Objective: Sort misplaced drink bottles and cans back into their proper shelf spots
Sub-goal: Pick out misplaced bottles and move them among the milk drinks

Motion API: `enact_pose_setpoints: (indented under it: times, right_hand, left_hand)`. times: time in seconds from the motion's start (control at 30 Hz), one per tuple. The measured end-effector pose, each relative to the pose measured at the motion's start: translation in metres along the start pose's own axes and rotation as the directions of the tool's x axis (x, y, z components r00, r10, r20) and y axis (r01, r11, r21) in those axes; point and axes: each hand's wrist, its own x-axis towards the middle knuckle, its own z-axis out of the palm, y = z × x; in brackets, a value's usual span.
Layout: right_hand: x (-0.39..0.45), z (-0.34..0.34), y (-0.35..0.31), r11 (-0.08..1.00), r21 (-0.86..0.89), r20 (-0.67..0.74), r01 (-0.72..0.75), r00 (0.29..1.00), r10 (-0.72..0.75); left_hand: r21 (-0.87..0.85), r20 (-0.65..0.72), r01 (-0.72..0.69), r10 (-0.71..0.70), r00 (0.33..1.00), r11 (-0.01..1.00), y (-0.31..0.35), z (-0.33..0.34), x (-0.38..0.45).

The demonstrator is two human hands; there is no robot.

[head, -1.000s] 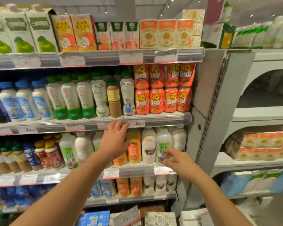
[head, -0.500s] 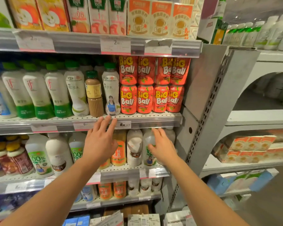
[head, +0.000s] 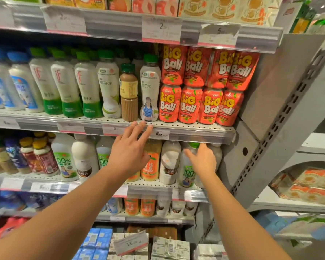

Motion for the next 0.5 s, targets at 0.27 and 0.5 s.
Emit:
enact_pose_setpoints:
  times: [0.27, 0.5]
  right_hand:
    - [-0.035, -0.001, 0.020, 0.993, 0.111, -0.050, 0.034, 0.998, -0.029]
    - [-0.082, 0.000, 0.026, 0.979, 0.193, -0.083, 0.061, 0.995, -0.046]
  left_hand:
    - [0.028, 0.007, -0.017, 0.017, 1.000, 0.999, -0.001, -0.001, 0.000]
    - [0.041, -0.004, -0.034, 0.034, 0.999, 0.999, -0.003, 0.003, -0.002]
